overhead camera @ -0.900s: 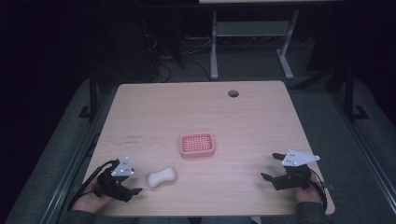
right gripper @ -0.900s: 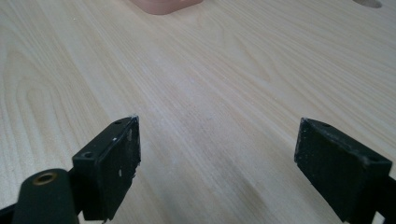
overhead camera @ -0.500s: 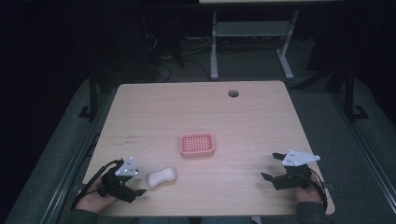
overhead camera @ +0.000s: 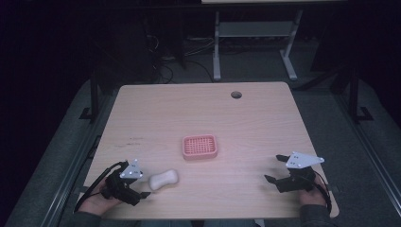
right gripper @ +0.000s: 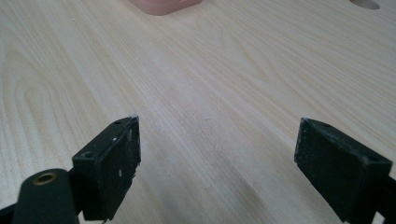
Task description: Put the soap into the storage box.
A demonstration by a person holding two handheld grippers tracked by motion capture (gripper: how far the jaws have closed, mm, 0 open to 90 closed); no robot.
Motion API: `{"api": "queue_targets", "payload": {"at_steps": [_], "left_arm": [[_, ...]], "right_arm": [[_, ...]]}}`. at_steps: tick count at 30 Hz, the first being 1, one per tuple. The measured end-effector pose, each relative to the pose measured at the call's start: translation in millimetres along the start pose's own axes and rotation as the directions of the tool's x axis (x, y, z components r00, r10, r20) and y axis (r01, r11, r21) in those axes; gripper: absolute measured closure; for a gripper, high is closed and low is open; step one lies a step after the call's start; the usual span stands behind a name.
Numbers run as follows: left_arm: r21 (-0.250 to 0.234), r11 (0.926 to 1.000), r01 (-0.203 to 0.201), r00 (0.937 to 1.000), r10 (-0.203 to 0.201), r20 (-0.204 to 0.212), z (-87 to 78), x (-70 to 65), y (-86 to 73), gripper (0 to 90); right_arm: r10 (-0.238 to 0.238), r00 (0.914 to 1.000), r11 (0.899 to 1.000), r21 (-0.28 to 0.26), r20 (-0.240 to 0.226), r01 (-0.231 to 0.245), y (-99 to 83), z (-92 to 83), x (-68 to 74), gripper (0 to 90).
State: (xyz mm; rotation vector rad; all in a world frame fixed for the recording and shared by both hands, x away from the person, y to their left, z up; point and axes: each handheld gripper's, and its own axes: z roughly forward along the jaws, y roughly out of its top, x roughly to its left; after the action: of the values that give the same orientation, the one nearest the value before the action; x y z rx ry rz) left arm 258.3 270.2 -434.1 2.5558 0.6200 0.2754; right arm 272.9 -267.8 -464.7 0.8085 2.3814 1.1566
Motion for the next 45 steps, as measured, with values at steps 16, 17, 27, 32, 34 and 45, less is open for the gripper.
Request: {"api": "queue_targets", "payload": {"at_steps": [16, 17, 27, 32, 34, 45], "left_arm": [[-0.006, 0.9997, -0.025, 0.9997, 0.025, 0.004, 1.3, -0.3, 11.2, 22.2], [-0.004, 0.9995, -0.031, 0.9995, 0.031, 0.005, 1.3, 0.0, 12.0, 22.2], [-0.011, 0.999, -0.043, 0.999, 0.043, 0.015, 3.9, -0.9, 20.7, 22.1], [-0.013, 0.9989, -0.044, 0.9988, 0.045, 0.021, 5.1, -0.8, 24.1, 22.0], [-0.01, 0.9988, -0.049, 0.9985, 0.049, 0.023, 5.5, -0.3, 25.7, 22.0], [-0.013, 0.998, -0.061, 0.9972, 0.062, 0.041, 8.8, 0.0, 34.7, 22.0]], "right_arm": [[-0.005, 1.0, 1.0, 0.002, -0.001, 0.005, 0.2, 0.3, -0.3, 13.8], [-0.003, 1.0, 1.0, 0.002, -0.002, 0.003, 0.2, 0.4, -0.1, 13.7], [-0.006, 1.0, 1.0, 0.003, -0.003, 0.006, 0.2, 0.6, -0.2, 13.8], [-0.006, 1.0, 1.0, 0.004, -0.002, 0.006, 0.2, 0.7, -0.2, 13.8], [-0.006, 1.0, 1.0, 0.003, -0.002, 0.006, 0.2, 0.9, -0.3, 13.8], [-0.004, 1.0, 1.0, 0.007, -0.004, 0.004, 0.5, 1.2, 0.3, 13.7]]}}
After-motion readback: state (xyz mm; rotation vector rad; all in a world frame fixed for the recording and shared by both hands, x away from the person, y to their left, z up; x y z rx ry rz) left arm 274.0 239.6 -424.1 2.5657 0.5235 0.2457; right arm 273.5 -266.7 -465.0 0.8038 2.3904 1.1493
